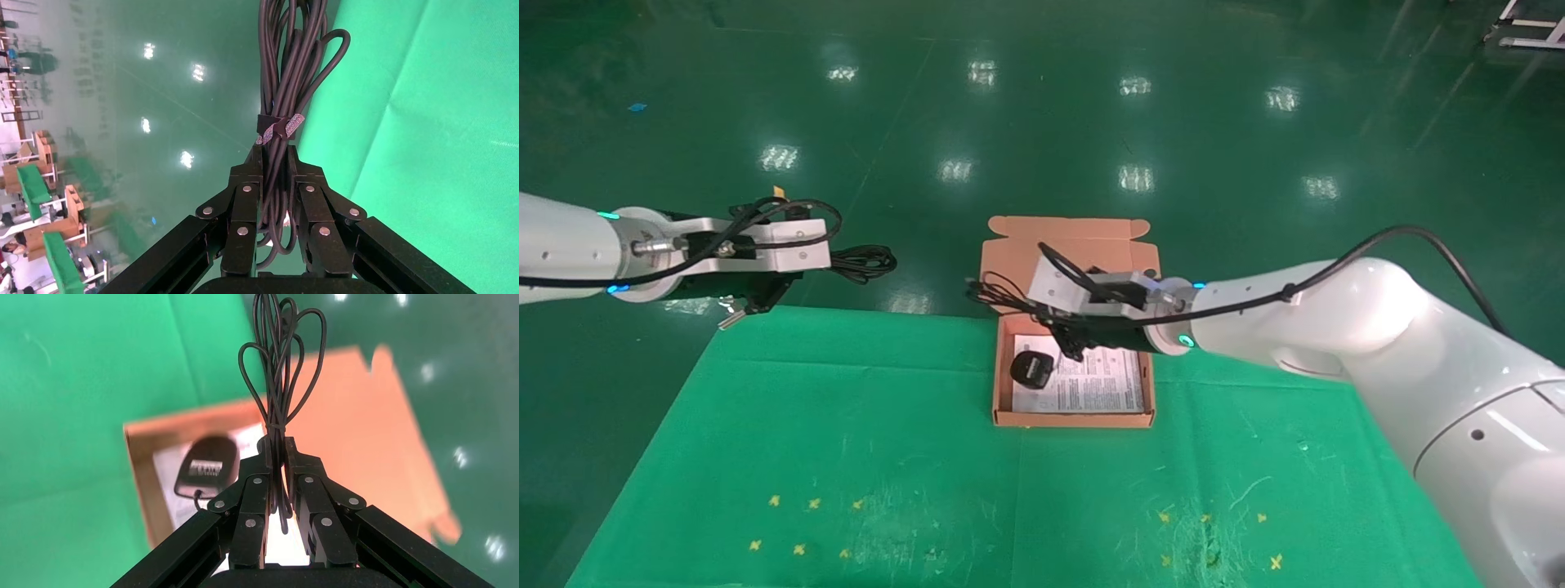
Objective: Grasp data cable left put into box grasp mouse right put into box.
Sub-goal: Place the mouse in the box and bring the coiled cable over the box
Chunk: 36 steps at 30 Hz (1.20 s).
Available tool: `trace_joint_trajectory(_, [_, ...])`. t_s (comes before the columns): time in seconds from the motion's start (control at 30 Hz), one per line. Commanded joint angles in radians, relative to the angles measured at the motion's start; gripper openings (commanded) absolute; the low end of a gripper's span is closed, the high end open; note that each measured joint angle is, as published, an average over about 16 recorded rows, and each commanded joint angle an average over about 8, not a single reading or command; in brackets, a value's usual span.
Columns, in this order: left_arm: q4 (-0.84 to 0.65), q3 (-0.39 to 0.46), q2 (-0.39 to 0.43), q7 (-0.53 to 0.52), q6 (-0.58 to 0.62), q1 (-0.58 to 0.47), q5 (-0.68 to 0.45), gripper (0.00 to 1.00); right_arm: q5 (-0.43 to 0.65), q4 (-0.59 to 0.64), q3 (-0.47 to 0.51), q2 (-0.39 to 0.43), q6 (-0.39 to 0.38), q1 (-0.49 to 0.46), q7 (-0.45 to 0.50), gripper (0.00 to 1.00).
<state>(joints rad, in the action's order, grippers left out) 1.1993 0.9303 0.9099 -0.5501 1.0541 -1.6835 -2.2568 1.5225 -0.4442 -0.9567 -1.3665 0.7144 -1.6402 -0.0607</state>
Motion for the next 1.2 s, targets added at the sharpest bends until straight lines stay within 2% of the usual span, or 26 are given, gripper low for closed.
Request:
trace_joint_trajectory(0.03, [0.001, 0.0, 0.0, -0.001, 0.0, 0.0, -0.001, 0.0, -0.012, 0.031, -0.021, -0.001, -0.013, 0.007, 0.031, 0.0])
trace_joint_trajectory(0.13, [0.002, 0.0, 0.0, -0.002, 0.0, 0.0, -0.001, 0.0, -0.02, 0.051, -0.051, -0.001, -0.026, 0.007, 0.064, 0.03])
trace_joint_trajectory(0.17, [0.002, 0.0, 0.0, -0.002, 0.0, 0.0, -0.001, 0.0, -0.022, 0.054, -0.06, -0.001, -0.029, 0.007, 0.072, 0.12])
trace_joint_trajectory(0.37, [0.003, 0.001, -0.001, -0.002, 0.001, 0.001, -0.002, 0.0, -0.031, 0.06, -0.099, 0.002, -0.037, 0.007, 0.095, 0.87])
trace_joint_trajectory(0.4, [0.003, 0.001, 0.0, -0.002, 0.001, 0.001, -0.001, 0.0, -0.032, 0.058, -0.102, 0.004, -0.036, 0.008, 0.096, 0.96])
trace_joint_trajectory(0.43, [0.004, 0.001, 0.001, -0.002, 0.001, 0.002, -0.001, 0.0, -0.034, 0.056, -0.105, 0.006, -0.036, 0.009, 0.097, 1.0])
trace_joint_trajectory(0.6, [0.0, 0.004, 0.025, 0.002, -0.013, 0.015, 0.011, 0.0, -0.038, 0.03, -0.117, 0.024, -0.035, 0.014, 0.109, 1.0])
trace_joint_trajectory(0.77, [-0.056, 0.014, 0.091, 0.026, -0.064, 0.04, 0.029, 0.0, -0.036, 0.011, -0.123, 0.046, -0.037, 0.011, 0.126, 1.0])
trace_joint_trajectory(0.93, [-0.182, 0.028, 0.192, 0.091, -0.161, 0.069, 0.048, 0.0, -0.034, -0.005, -0.121, 0.094, -0.035, 0.0, 0.139, 1.0])
trace_joint_trajectory(1.2, [-0.432, 0.04, 0.37, 0.246, -0.339, 0.113, 0.115, 0.0, -0.015, -0.072, -0.121, 0.22, -0.025, -0.024, 0.165, 1.0])
